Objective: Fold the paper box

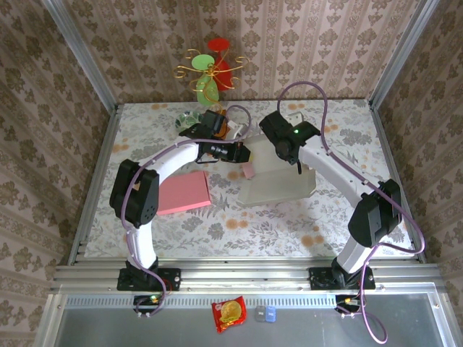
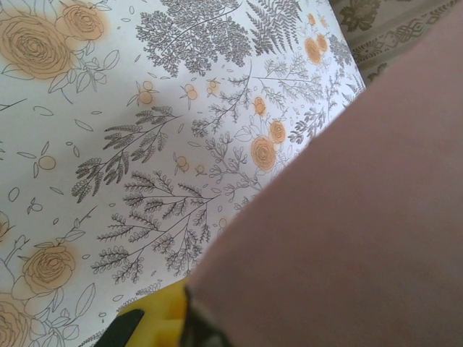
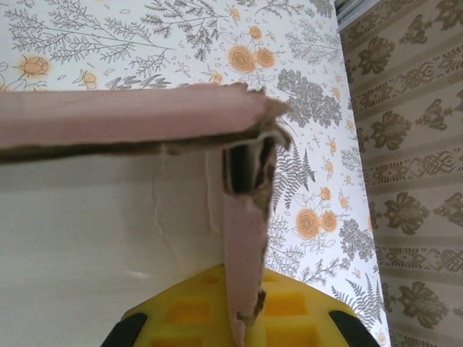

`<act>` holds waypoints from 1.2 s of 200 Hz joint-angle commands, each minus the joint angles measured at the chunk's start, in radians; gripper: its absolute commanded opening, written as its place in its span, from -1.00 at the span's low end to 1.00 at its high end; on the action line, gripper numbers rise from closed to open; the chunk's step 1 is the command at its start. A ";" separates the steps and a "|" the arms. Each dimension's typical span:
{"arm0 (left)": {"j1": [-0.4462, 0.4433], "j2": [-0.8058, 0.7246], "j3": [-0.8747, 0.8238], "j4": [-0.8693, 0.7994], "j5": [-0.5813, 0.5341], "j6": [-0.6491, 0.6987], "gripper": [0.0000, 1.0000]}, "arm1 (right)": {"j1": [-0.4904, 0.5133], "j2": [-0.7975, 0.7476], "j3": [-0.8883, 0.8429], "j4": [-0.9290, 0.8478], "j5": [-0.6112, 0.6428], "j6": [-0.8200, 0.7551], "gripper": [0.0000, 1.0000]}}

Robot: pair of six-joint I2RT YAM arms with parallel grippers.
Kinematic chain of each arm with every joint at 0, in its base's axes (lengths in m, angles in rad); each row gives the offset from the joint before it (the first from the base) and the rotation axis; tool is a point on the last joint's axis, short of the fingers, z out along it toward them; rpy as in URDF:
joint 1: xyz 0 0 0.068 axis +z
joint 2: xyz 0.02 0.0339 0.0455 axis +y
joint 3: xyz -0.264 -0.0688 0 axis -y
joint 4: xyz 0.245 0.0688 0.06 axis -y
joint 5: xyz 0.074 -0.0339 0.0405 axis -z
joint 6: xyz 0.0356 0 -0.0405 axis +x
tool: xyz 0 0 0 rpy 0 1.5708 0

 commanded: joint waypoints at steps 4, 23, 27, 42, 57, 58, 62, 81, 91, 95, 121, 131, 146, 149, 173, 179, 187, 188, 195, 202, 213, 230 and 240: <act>-0.013 0.011 0.004 0.000 -0.053 -0.018 -1.00 | -0.003 -0.028 -0.048 0.010 -0.002 0.049 -1.00; -0.024 0.013 -0.024 0.024 -0.096 -0.042 -1.00 | -0.003 -0.033 -0.087 0.027 -0.020 0.072 -1.00; -0.026 0.015 -0.032 0.035 -0.105 -0.049 -1.00 | -0.003 -0.033 -0.092 0.029 -0.025 0.075 -1.00; -0.037 0.017 -0.069 0.079 -0.146 -0.075 -0.91 | -0.001 -0.030 -0.121 0.039 -0.033 0.093 -1.00; -0.048 0.027 -0.102 0.120 -0.176 -0.088 -0.84 | -0.001 -0.030 -0.153 0.053 -0.042 0.111 -1.00; -0.050 0.028 -0.103 0.123 -0.179 -0.089 -0.84 | -0.001 -0.030 -0.153 0.053 -0.042 0.111 -1.00; -0.053 0.031 -0.115 0.134 -0.188 -0.093 -0.81 | -0.001 -0.028 -0.160 0.056 -0.044 0.116 -1.00; -0.064 0.050 -0.153 0.184 -0.228 -0.114 -0.76 | -0.001 -0.018 -0.197 0.076 -0.061 0.130 -1.00; -0.068 0.061 -0.170 0.208 -0.236 -0.126 -0.75 | 0.000 -0.007 -0.213 0.082 -0.064 0.136 -1.00; -0.070 0.065 -0.173 0.215 -0.240 -0.131 -0.75 | 0.002 -0.004 -0.215 0.082 -0.065 0.138 -1.00; -0.082 0.084 -0.188 0.228 -0.258 -0.133 -0.69 | 0.009 0.012 -0.247 0.097 -0.070 0.147 -1.00; -0.085 0.089 -0.191 0.225 -0.261 -0.130 -0.66 | 0.010 0.013 -0.257 0.099 -0.072 0.149 -1.00; -0.087 0.093 -0.196 0.217 -0.271 -0.128 -0.64 | 0.011 0.012 -0.267 0.105 -0.077 0.149 -1.00; -0.086 0.094 -0.197 0.215 -0.272 -0.126 -0.64 | 0.011 0.012 -0.268 0.106 -0.078 0.149 -1.00; -0.085 0.092 -0.207 0.196 -0.291 -0.113 -0.58 | 0.013 0.015 -0.273 0.111 -0.081 0.148 -1.00; -0.086 0.089 -0.210 0.195 -0.298 -0.111 -0.57 | 0.013 0.015 -0.273 0.113 -0.081 0.145 -1.00; -0.083 0.086 -0.218 0.192 -0.308 -0.109 -0.55 | 0.013 0.015 -0.273 0.115 -0.083 0.144 -1.00; -0.083 0.085 -0.218 0.192 -0.310 -0.109 -0.54 | 0.013 0.015 -0.272 0.116 -0.084 0.144 -1.00; -0.079 0.082 -0.224 0.192 -0.315 -0.109 -0.53 | 0.014 0.015 -0.273 0.117 -0.085 0.142 -1.00; -0.074 0.079 -0.230 0.197 -0.317 -0.109 -0.51 | 0.014 0.015 -0.272 0.118 -0.087 0.139 -1.00; -0.068 0.076 -0.234 0.199 -0.319 -0.109 -0.50 | 0.014 0.017 -0.271 0.119 -0.087 0.135 -1.00; -0.059 0.069 -0.237 0.199 -0.324 -0.106 -0.50 | 0.014 0.019 -0.270 0.117 -0.087 0.134 -1.00; -0.055 0.069 -0.236 0.199 -0.320 -0.103 -0.55 | 0.014 0.017 -0.272 0.119 -0.088 0.135 -1.00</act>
